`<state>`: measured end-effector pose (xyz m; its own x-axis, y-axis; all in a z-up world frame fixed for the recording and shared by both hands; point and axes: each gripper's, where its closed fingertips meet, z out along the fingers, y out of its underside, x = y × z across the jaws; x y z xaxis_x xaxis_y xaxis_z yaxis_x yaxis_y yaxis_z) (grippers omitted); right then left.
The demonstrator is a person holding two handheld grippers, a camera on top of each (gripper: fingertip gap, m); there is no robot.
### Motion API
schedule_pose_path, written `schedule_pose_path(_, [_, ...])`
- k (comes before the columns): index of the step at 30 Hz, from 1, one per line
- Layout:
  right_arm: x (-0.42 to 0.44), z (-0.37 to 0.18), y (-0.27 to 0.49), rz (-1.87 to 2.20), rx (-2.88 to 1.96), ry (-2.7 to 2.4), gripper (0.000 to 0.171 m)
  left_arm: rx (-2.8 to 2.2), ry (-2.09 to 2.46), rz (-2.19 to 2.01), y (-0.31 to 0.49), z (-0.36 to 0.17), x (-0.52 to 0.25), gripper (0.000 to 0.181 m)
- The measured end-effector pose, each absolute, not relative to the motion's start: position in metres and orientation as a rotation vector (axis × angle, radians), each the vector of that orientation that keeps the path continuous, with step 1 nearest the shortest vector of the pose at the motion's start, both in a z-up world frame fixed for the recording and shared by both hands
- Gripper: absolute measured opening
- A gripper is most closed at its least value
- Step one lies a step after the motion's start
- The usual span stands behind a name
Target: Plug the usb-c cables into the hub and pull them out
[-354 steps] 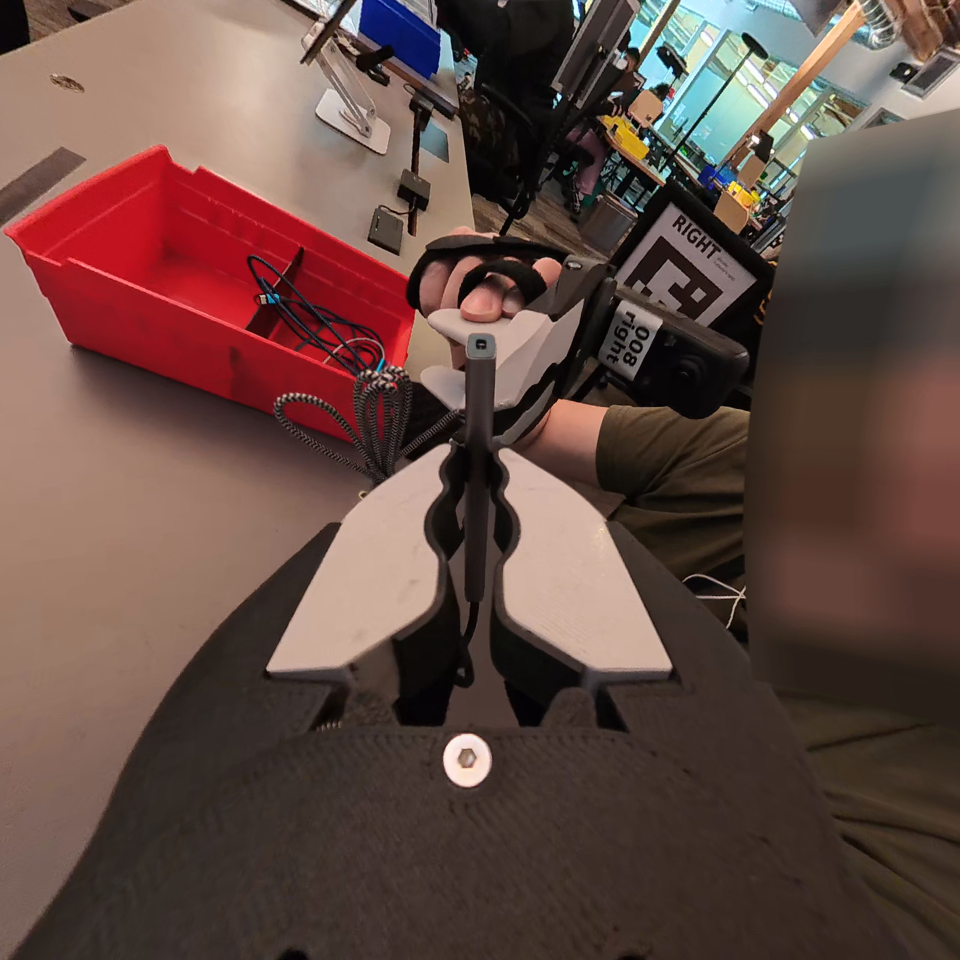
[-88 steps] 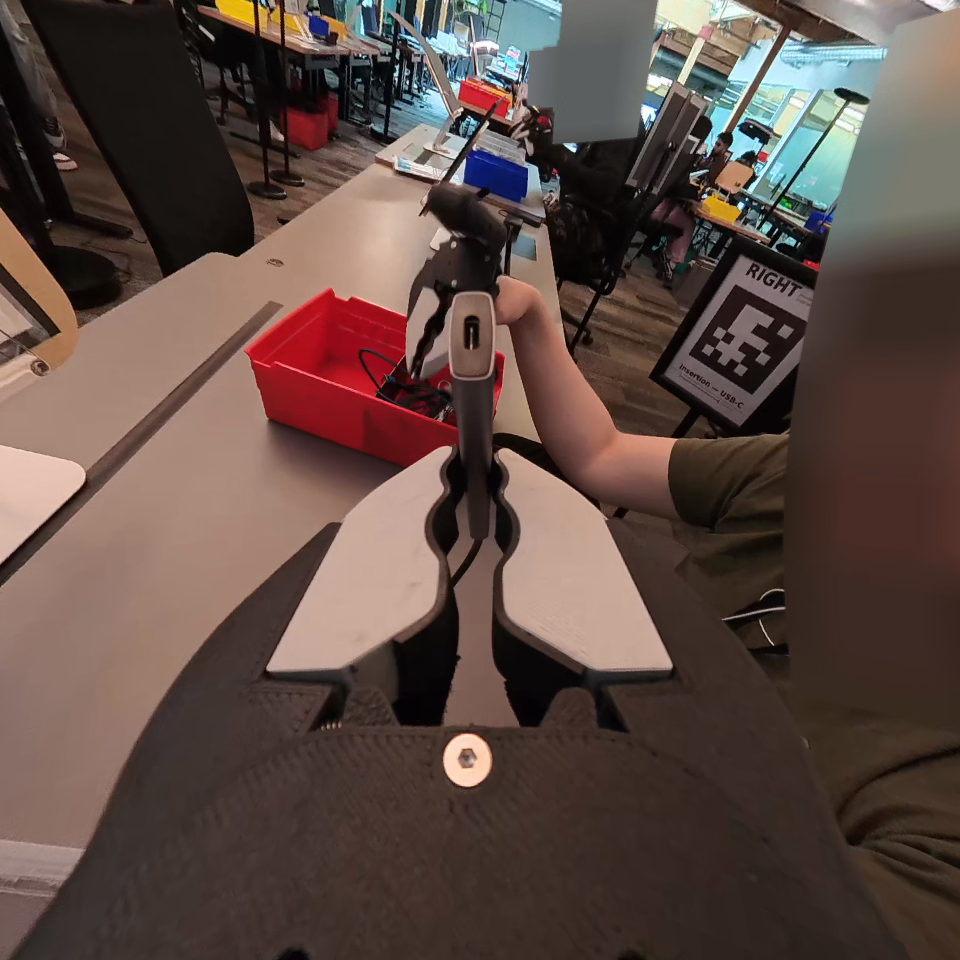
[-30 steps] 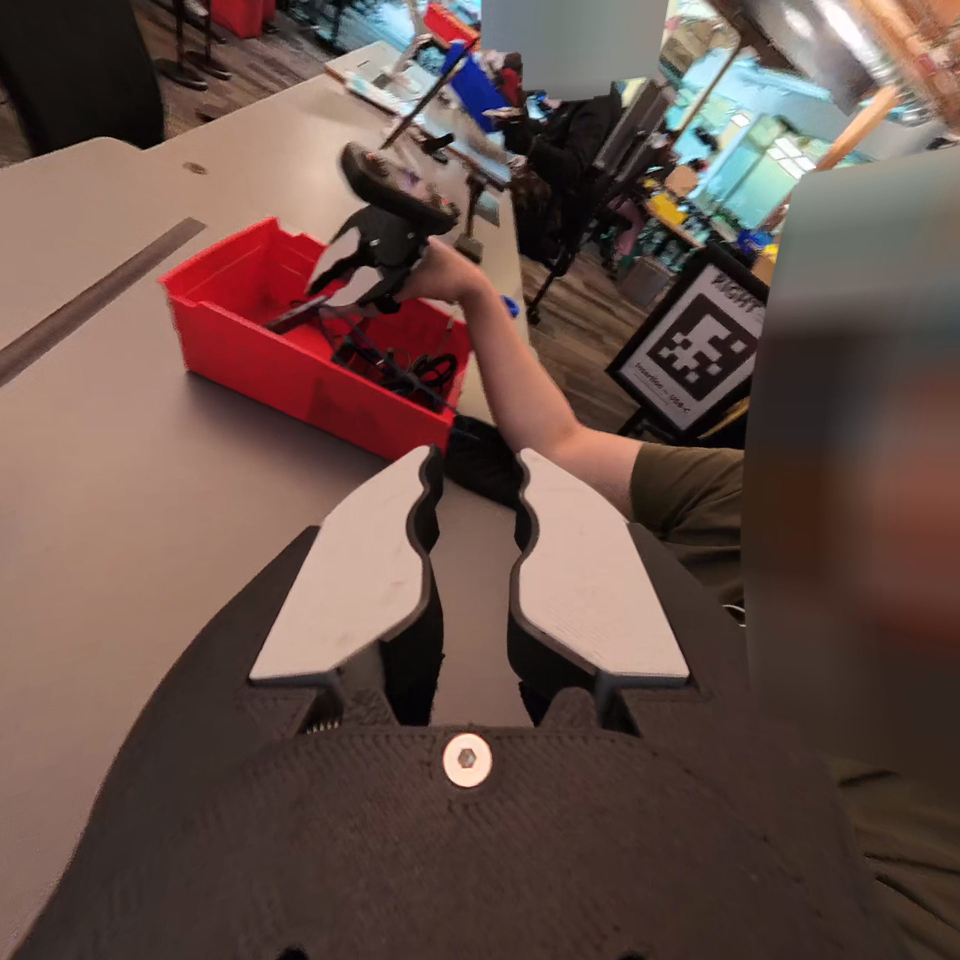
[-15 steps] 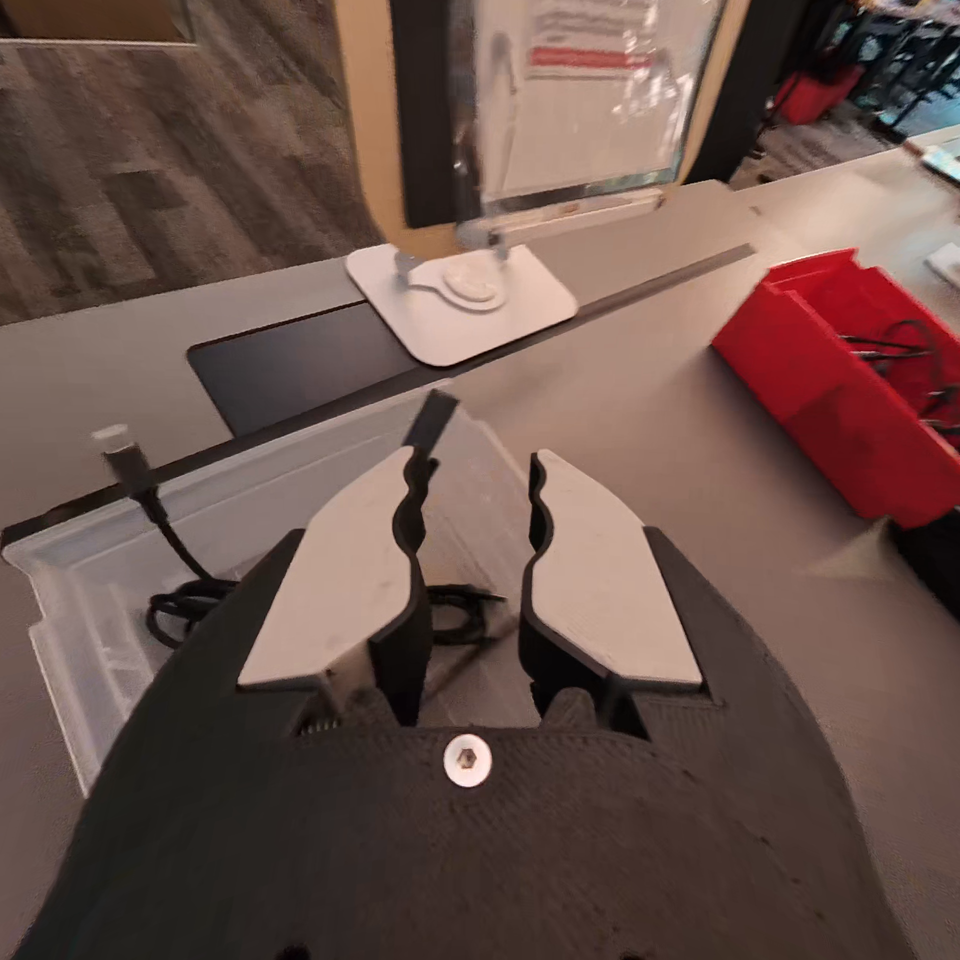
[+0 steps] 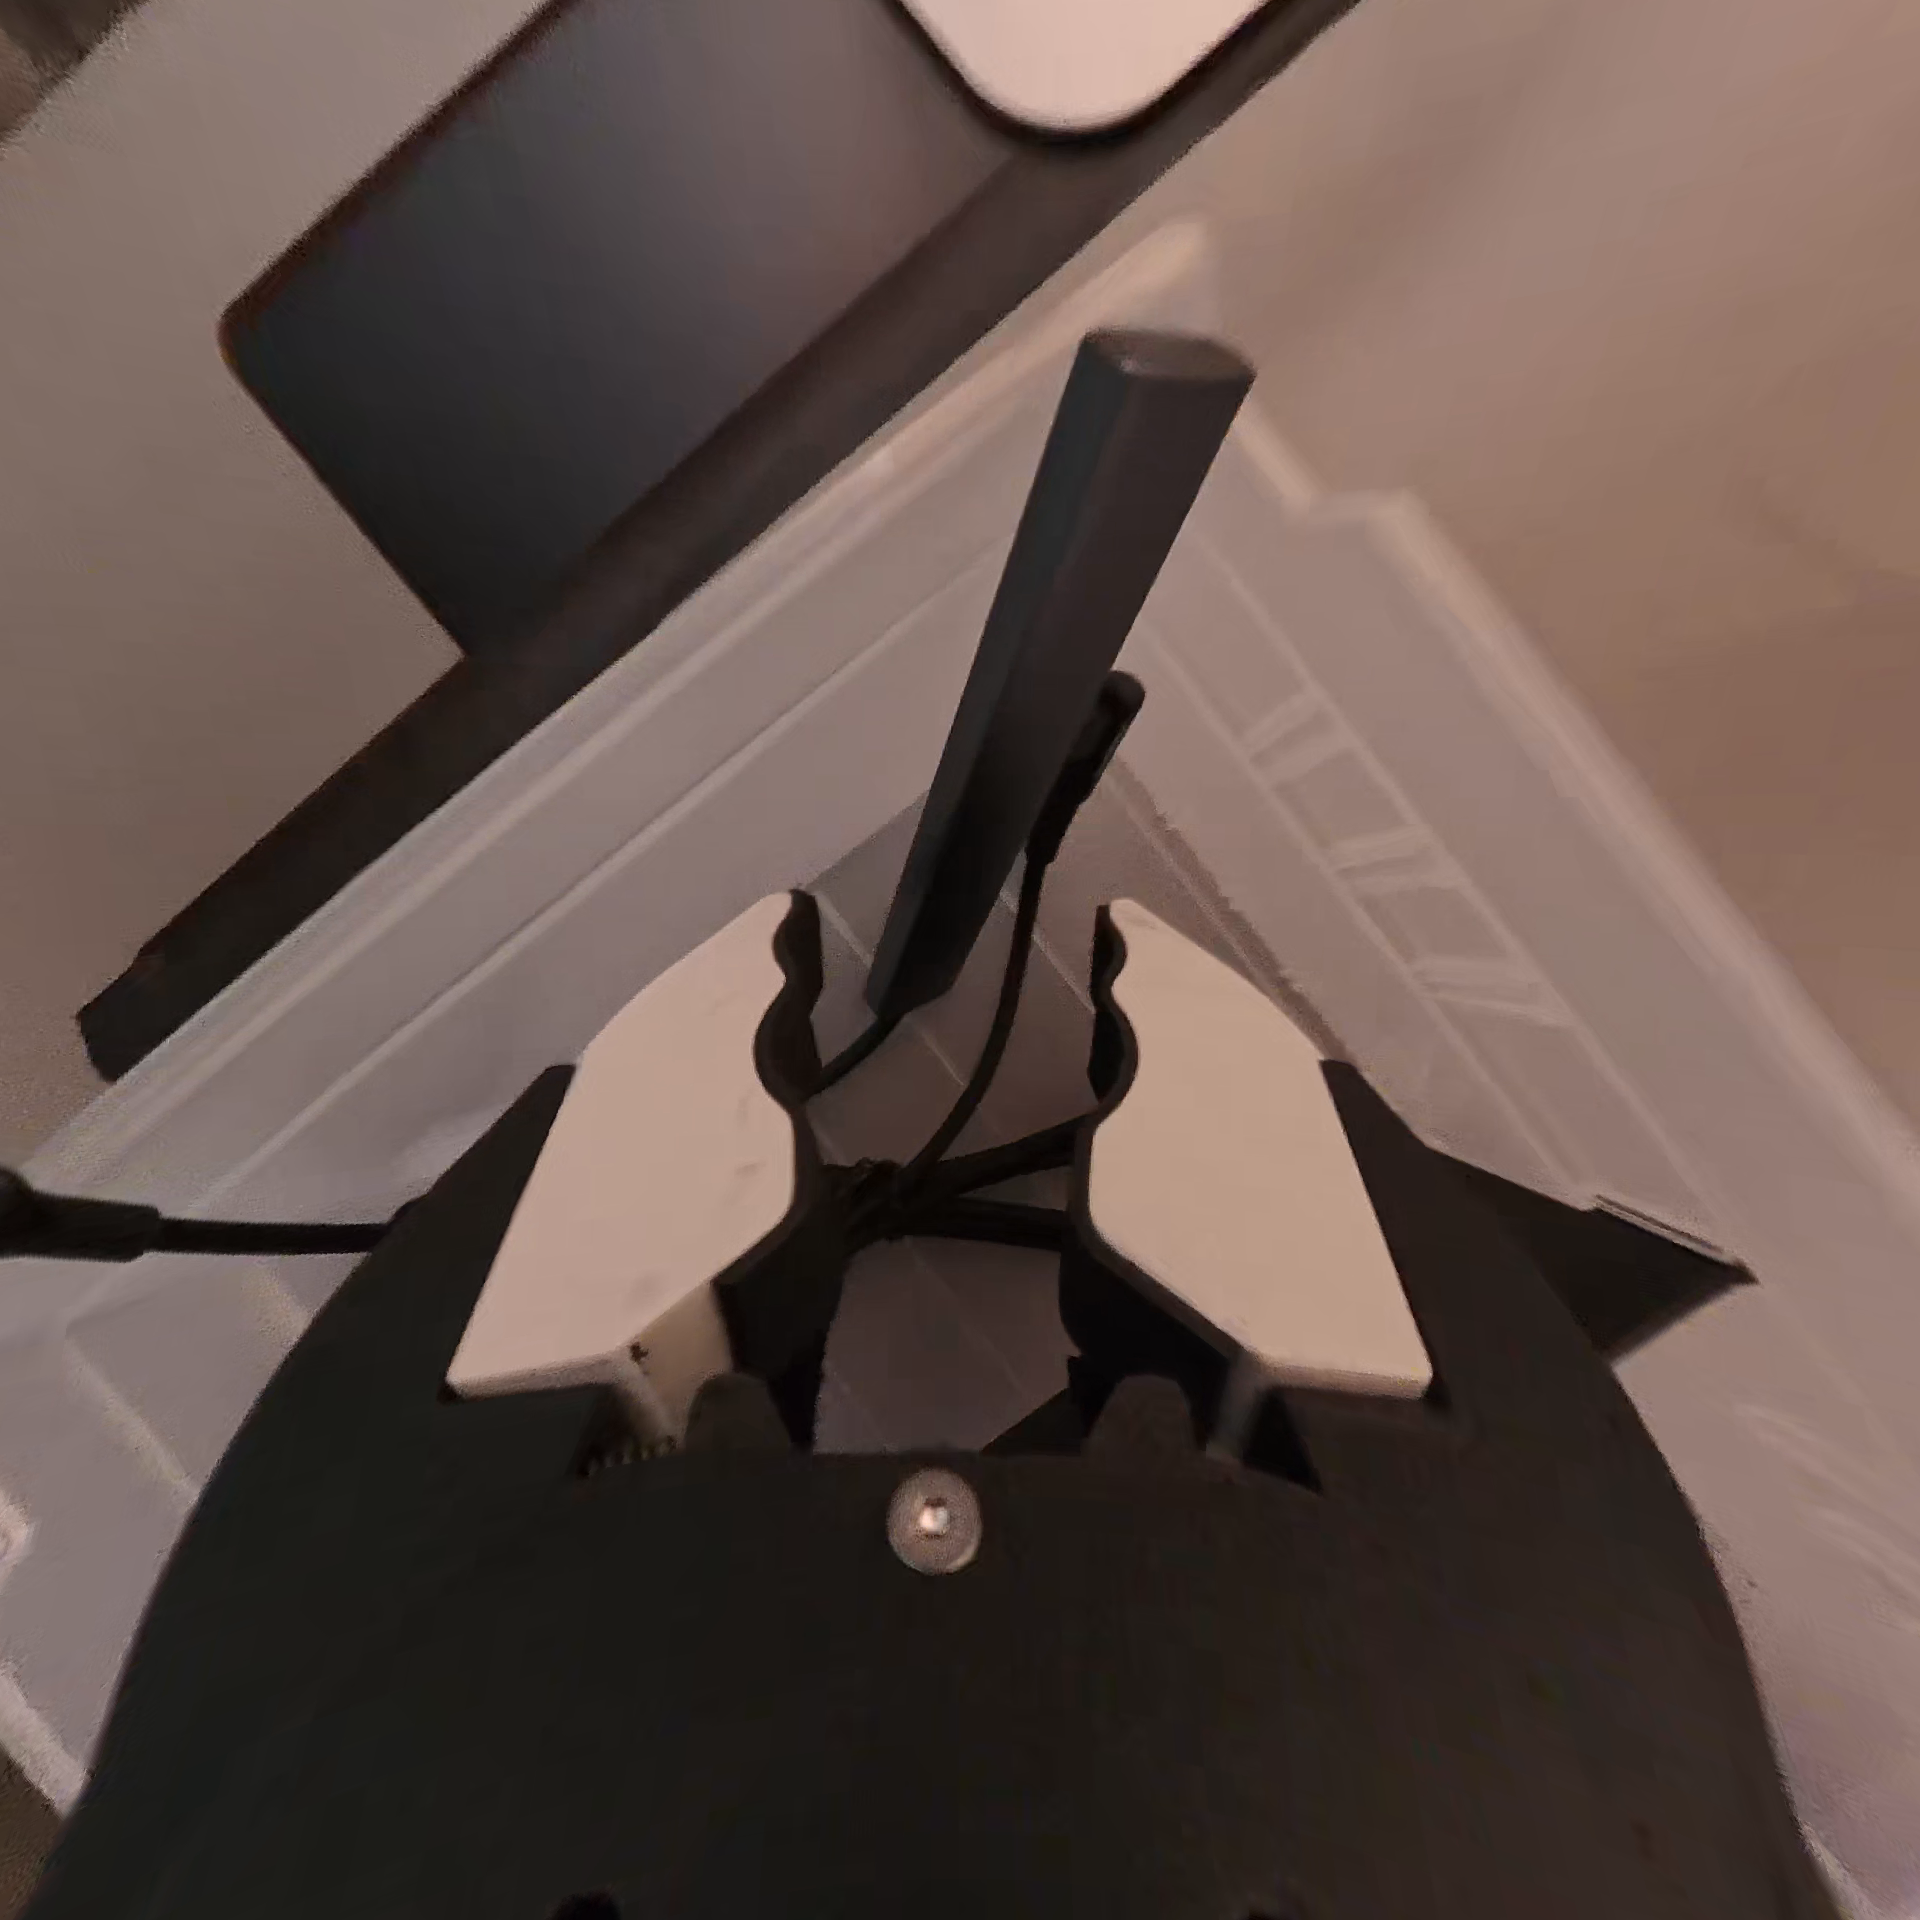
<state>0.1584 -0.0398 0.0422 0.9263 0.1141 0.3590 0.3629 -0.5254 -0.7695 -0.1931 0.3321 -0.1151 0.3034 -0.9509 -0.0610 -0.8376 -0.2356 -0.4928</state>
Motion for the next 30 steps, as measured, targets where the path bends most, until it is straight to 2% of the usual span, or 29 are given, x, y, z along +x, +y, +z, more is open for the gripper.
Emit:
schedule_pose_path(5, [0.158, 0.040, -0.040, -0.326, -2.126, -0.348, 0.046, -2.080, 1.617, -0.093, 0.346, -0.125, -0.192, 0.049])
schedule_pose_path(13, [0.160, 0.038, -0.043, -0.313, -2.124, -0.342, 0.046, -1.946, 1.664, 0.015, 0.349, -0.130, -0.186, 0.019])
schedule_pose_path(19, [0.162, 0.036, -0.044, -0.325, -2.132, -0.349, 0.046, -1.942, 1.688, -0.022, 0.336, -0.114, -0.190, 0.018])
schedule_pose_path(25, [0.162, 0.042, -0.039, -0.370, -2.106, -0.349, 0.043, -1.927, 1.504, -0.163, 0.326, -0.044, -0.202, 0.016])
schedule_pose_path(30, [0.146, 0.084, -0.026, -0.459, -1.905, -0.357, 0.043, -1.722, 1.309, -0.433, 0.282, 0.061, -0.202, 0.014])
